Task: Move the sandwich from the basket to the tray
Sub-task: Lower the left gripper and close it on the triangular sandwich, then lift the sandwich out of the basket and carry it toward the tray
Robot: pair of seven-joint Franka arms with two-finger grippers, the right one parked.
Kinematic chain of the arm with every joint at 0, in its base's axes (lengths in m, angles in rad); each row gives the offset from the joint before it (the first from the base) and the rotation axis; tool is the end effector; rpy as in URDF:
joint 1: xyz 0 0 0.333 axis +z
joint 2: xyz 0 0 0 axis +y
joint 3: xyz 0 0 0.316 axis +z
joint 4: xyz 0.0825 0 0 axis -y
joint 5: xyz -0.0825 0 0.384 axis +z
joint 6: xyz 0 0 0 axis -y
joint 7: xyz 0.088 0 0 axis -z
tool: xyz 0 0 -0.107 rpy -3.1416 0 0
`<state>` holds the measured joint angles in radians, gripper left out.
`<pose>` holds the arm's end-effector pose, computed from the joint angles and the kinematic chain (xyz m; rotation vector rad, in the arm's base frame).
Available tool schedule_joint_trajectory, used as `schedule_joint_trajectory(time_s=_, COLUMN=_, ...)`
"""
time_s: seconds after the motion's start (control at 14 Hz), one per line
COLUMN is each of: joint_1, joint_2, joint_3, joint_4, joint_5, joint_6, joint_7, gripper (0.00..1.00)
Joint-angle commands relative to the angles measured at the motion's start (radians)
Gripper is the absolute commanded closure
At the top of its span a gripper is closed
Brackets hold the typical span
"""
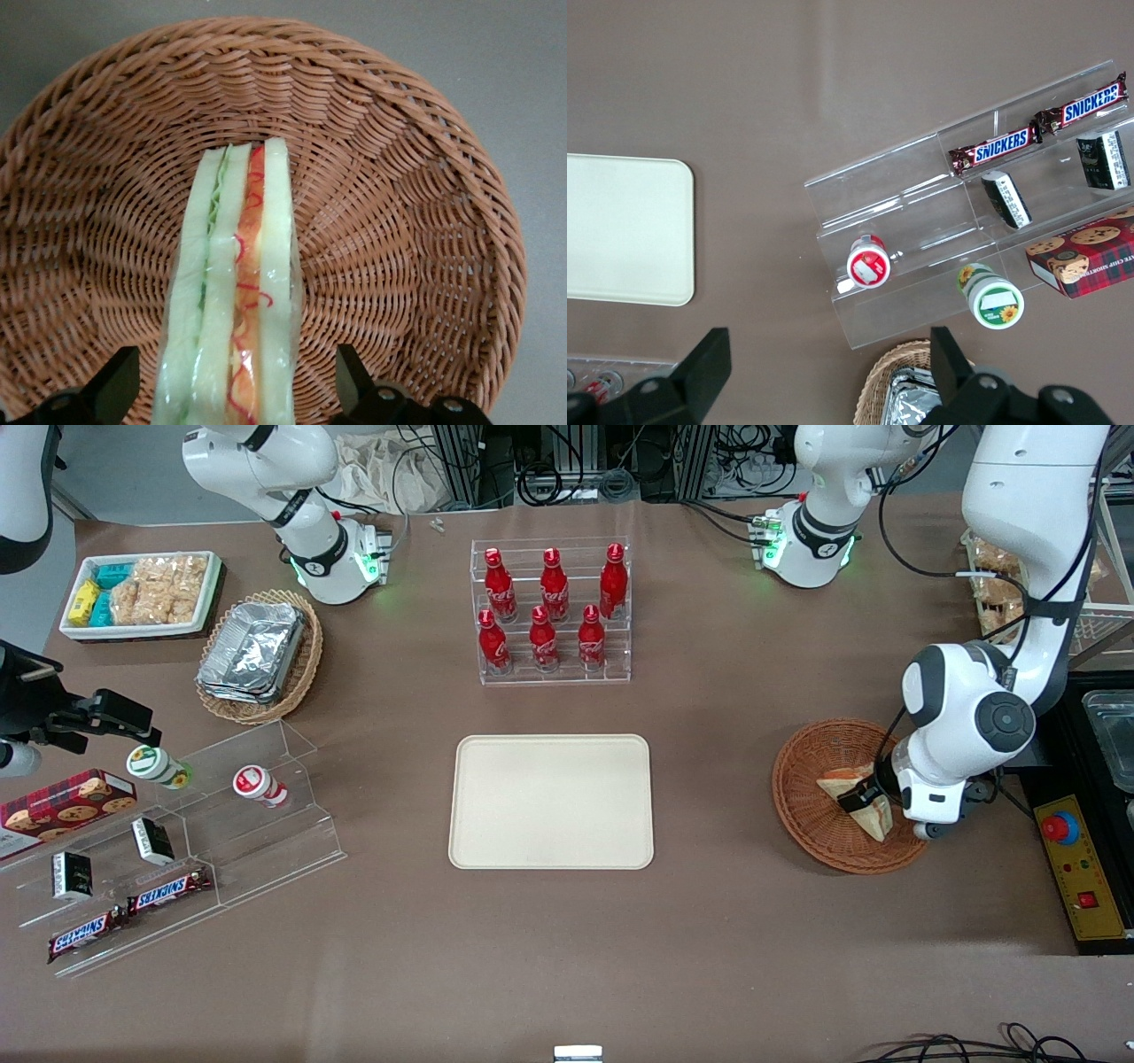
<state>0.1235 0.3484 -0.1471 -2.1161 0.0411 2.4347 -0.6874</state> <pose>0.5753 -0.0128 0.2468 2.9687 0.9843 -0.0503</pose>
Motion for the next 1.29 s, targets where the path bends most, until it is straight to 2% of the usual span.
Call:
schedule_joint_trajectory(time_s=0.0, joint_1=-0.001, joint_2=0.011, joint_3=0.000, joint_4=-0.015, joint_5=0.005, joint_6=0.044, joint_7=-0.029, gripper=0.51)
schedule_joint_trajectory(time_s=0.14, joint_1=-0.007, joint_2=0.006, joint_3=0.000, joint_4=-0.012, joint_5=0.006, joint_6=0.044, joint_7=-0.041, gripper=0.98)
schedule_joint_trajectory(time_s=0.43, joint_1=-0.012, joint_2=-0.018, joint_3=-0.005, joint_4=0.002, joint_5=0.016, joint_6=0.032, joint_7=-0.070, gripper=1.00)
schedule_joint_trajectory(time_s=0.57, joint_1=-0.037, joint_2=-0.057, joint_3=-0.008, joint_4=0.019, joint_5=0.016, joint_6=-0.029, joint_7=-0.070, gripper=1.00)
schedule_joint_trajectory(time_s=0.86, joint_1=-0.051, joint_2=-0.066, joint_3=-0.011, joint_4=0.192, joint_5=0.066, joint_6=-0.302, joint_7=-0.054, gripper=1.00)
schedule_joint_trajectory(time_s=1.21, joint_1=-0.058, joint_2=-0.063, joint_3=-0.078, joint_4=0.497, joint_5=0.062, joint_6=-0.699, joint_7=0.086, gripper=1.00)
